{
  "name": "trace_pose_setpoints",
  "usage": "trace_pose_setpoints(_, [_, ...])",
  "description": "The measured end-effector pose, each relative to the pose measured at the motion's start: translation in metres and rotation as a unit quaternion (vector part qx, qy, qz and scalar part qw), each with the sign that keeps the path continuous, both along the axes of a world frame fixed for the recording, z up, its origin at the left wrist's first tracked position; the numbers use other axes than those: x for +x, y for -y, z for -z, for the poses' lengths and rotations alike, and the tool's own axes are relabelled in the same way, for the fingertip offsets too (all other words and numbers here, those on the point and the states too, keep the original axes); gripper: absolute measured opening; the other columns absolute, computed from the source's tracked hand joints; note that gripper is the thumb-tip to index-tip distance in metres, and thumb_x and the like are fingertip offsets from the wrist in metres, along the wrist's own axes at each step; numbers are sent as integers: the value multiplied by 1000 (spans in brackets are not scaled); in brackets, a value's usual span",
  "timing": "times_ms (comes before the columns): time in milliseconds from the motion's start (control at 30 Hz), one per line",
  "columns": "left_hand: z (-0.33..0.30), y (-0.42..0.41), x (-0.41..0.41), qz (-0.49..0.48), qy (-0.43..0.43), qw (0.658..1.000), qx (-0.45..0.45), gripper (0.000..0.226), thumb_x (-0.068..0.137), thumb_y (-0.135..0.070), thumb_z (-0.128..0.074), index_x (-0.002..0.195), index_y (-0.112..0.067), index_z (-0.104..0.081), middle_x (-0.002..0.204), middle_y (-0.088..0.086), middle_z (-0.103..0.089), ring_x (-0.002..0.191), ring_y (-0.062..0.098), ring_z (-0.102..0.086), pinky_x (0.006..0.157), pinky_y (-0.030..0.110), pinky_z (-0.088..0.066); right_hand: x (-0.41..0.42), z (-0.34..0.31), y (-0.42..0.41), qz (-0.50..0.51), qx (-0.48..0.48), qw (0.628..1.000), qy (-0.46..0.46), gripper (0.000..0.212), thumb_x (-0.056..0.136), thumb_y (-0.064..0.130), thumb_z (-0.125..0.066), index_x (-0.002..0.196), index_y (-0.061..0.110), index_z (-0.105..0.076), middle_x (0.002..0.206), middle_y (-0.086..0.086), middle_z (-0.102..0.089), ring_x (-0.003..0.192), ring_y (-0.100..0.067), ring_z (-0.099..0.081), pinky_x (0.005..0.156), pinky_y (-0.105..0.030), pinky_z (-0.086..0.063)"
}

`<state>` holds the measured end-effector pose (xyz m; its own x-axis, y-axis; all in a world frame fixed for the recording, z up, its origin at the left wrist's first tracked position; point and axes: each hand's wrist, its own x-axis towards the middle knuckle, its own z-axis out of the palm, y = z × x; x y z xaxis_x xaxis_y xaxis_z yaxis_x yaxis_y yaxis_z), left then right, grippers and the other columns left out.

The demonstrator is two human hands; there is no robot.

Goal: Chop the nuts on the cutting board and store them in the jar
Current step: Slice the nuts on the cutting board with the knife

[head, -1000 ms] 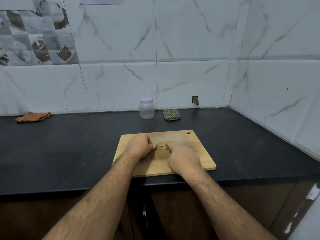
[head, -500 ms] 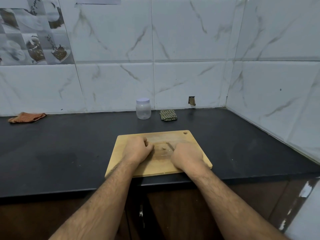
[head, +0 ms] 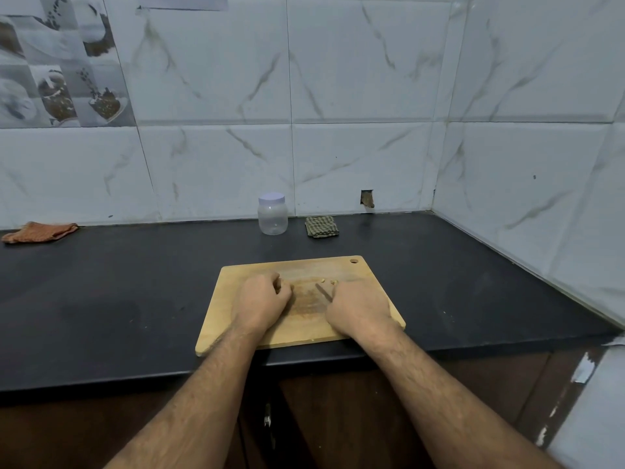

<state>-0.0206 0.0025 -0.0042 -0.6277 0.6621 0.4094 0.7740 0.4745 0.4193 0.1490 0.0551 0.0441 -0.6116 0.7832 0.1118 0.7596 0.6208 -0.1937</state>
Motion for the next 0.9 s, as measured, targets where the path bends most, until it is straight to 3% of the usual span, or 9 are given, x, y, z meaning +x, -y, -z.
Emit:
trace_pose_setpoints(67, [0, 0, 1, 0, 2, 1000, 2, 24, 92, -38, -54, 80, -19, -61, 73, -5, -63, 69, 15, -55, 59, 31, -43, 9, -1, -10, 29, -15, 999, -10, 25, 92, 20, -47, 109, 20, -65, 102, 0, -64, 85, -21, -53, 69, -31, -40])
trace_pose_setpoints(200, [1, 0, 1, -2, 0, 1000, 3, 23, 93, -37, -54, 81, -18, -60, 74, -5, -64, 68, 13, -53, 60, 31, -45, 23, -3, -24, 59, -10, 998, 8, 26, 91, 20, -46, 108, 20, -65, 89, 1, -53, 83, -21, -50, 70, -33, -42])
trace_pose_setpoints(333, [3, -2, 0, -5, -8, 1000, 7, 26, 91, -35, -54, 71, -20, -54, 65, -7, -57, 60, 9, -48, 50, 29, -31, 13, -3, -19, 46, -3, 999, -15, 24, 92, 21, -46, 106, 20, -66, 102, 0, -64, 85, -22, -52, 69, -31, -40])
trace_pose_setpoints(500, [3, -2, -1, 2, -7, 1000, 1, 23, 92, -37, -52, 77, -21, -58, 69, -7, -60, 66, 12, -53, 56, 29, -37, -9, 5, -8, -25, 71, 997, 6, 32, 93, 13, -48, 116, 25, -66, 103, 1, -68, 93, -21, -62, 66, -30, -44])
trace_pose_setpoints(733, [5, -1, -2, 6, -18, 1000, -7, 28, 92, -38, -53, 69, -23, -50, 66, -8, -56, 61, 9, -50, 49, 29, -30, 13, 9, -32, 70, 47, 996, -16, 36, 105, 24, -34, 127, 29, -63, 114, -4, -66, 102, -24, -63, 70, -32, -44])
trace_pose_setpoints(900, [3, -1, -1, 5, -19, 1000, -13, 28, 92, -38, -55, 69, -23, -48, 67, -8, -56, 62, 9, -49, 49, 29, -28, 21, 7, -18, 43, 19, 998, -33, 29, 97, 21, -45, 117, 21, -65, 110, -4, -67, 97, -25, -62, 73, -33, -45])
